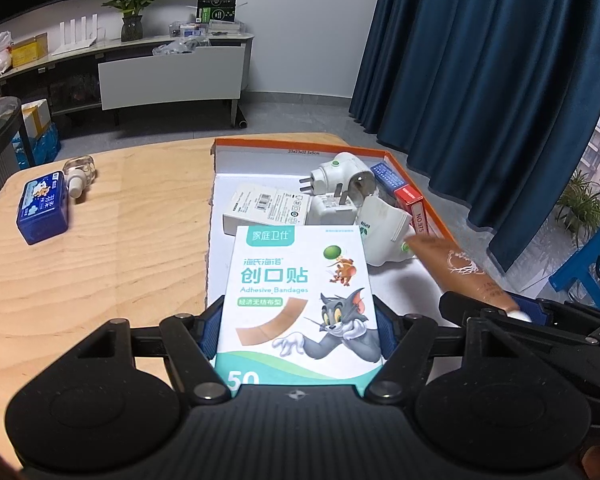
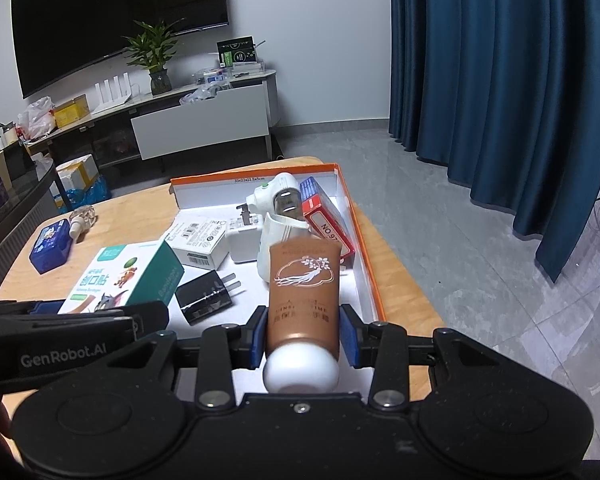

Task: Organize rigid objects
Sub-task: 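Lower the bandage box and brown tube into the white box and open both tools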

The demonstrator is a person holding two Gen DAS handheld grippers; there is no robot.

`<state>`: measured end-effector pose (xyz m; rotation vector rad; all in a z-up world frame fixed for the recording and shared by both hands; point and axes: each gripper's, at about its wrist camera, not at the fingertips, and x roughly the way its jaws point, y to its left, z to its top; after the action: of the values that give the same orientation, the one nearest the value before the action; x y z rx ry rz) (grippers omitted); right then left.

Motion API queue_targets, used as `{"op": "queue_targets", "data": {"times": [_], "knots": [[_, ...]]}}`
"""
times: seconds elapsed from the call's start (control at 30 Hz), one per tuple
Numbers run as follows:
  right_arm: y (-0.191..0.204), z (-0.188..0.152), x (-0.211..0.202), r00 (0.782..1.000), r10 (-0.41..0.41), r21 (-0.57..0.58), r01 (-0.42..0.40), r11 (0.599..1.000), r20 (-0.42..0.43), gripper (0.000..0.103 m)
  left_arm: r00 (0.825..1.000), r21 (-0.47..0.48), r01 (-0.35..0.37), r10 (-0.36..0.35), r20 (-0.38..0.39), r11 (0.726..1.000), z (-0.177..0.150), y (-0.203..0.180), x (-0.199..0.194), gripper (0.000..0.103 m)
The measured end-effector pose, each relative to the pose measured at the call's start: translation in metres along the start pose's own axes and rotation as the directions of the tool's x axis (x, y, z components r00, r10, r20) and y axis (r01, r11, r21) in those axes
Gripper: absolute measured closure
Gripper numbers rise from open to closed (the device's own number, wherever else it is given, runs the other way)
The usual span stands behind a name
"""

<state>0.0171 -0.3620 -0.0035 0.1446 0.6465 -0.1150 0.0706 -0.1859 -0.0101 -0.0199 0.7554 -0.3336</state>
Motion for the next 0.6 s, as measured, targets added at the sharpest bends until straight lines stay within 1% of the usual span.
{"op": "queue_targets", "data": {"times": [0.1,0.27,0.3,0.37,0.47,0.6], "knots": [[0.0,-0.001,0.005,1.0,-0.002,-0.003,0.002,1.0,-0.014,0.057,1.0,-0.004,0.002,-0.002,-0.009,1.0,-0.001,0.001,0.004,0.031],[0.002,-0.002,0.01,1.0,-0.01,-0.022,0.01,1.0,-0.012,0.055,1.0,-0.002,0.003,-0.003,-0.022,1.0,-0.001,0.001,0.009,0.031],[0.003,-0.001,0.009,1.0,-0.012,-0.027,0.012,1.0,-0.004,0.049,1.0,-0.002,0.003,-0.004,-0.024,1.0,-0.002,0.001,0.01,0.031],[0.003,0.0,0.004,0.999,-0.037,-0.029,0.038,0.999,0.023,0.034,1.0,-0.009,0.003,-0.003,-0.028,1.0,-0.002,0.003,0.011,0.031],[-0.005,0.002,-0.006,0.996,-0.034,0.003,0.034,0.999,0.08,0.024,0.999,-0.014,0.011,-0.011,-0.035,1.0,-0.002,0.004,0.013,0.031],[-0.009,0.006,-0.01,0.993,-0.06,0.019,0.058,0.998,0.098,0.024,0.998,-0.01,0.032,-0.033,-0.045,0.999,-0.003,0.001,0.015,0.031]]}}
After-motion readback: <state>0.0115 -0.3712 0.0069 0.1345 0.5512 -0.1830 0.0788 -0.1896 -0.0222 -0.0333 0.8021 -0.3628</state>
